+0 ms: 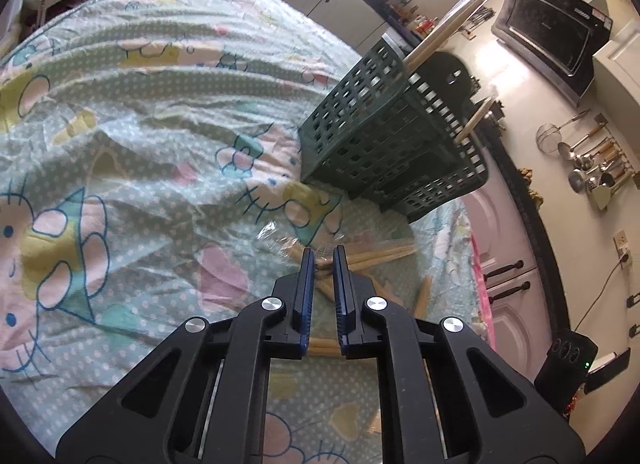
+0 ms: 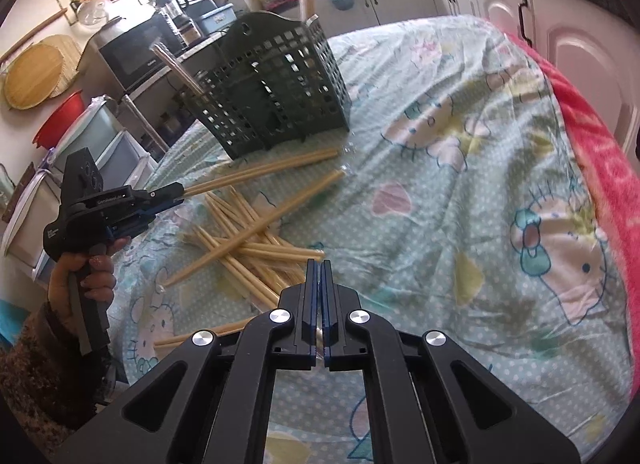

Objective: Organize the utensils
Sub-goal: 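Close the right gripper on a chopstick while the left gripper grasps another chopstick, then raise both held chopsticks upright and carry them above the green basket, then lower the chopsticks into the basket and open both grippers, then pull both grippers back from the basket toward the remaining chopsticks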

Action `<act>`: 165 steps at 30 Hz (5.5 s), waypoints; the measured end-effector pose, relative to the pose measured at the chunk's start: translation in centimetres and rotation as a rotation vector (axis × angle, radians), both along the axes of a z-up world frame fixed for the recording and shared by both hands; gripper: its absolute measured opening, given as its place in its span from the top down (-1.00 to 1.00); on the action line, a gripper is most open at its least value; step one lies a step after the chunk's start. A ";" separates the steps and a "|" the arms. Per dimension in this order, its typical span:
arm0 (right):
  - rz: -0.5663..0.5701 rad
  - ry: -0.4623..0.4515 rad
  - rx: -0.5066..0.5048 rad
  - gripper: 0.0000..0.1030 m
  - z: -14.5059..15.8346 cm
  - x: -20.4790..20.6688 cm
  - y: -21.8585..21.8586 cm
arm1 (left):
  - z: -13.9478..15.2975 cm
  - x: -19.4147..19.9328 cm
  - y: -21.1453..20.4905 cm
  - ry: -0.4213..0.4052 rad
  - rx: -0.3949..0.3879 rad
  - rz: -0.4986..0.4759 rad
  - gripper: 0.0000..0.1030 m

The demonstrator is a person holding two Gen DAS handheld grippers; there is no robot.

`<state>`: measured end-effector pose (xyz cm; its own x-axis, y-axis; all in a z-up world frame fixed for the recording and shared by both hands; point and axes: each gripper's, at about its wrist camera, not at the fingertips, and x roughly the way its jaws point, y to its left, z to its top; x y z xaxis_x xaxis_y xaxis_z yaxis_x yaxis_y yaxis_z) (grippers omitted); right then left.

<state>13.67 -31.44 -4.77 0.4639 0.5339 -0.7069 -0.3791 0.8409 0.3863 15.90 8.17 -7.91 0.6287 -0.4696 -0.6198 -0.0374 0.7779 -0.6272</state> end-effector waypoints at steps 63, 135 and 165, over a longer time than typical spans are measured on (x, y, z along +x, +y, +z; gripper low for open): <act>0.185 -0.543 0.082 0.98 26.3 7.5 8.4 | 25.6 2.5 -4.6 -0.514 0.157 -0.142 0.94; 0.060 -0.415 0.004 0.04 18.0 15.3 8.9 | 21.6 6.9 -3.4 -0.468 0.240 -0.078 -0.27; 0.070 -0.557 -0.085 -0.53 17.0 6.3 7.5 | 19.0 -1.5 -1.9 -0.479 0.253 0.015 -0.79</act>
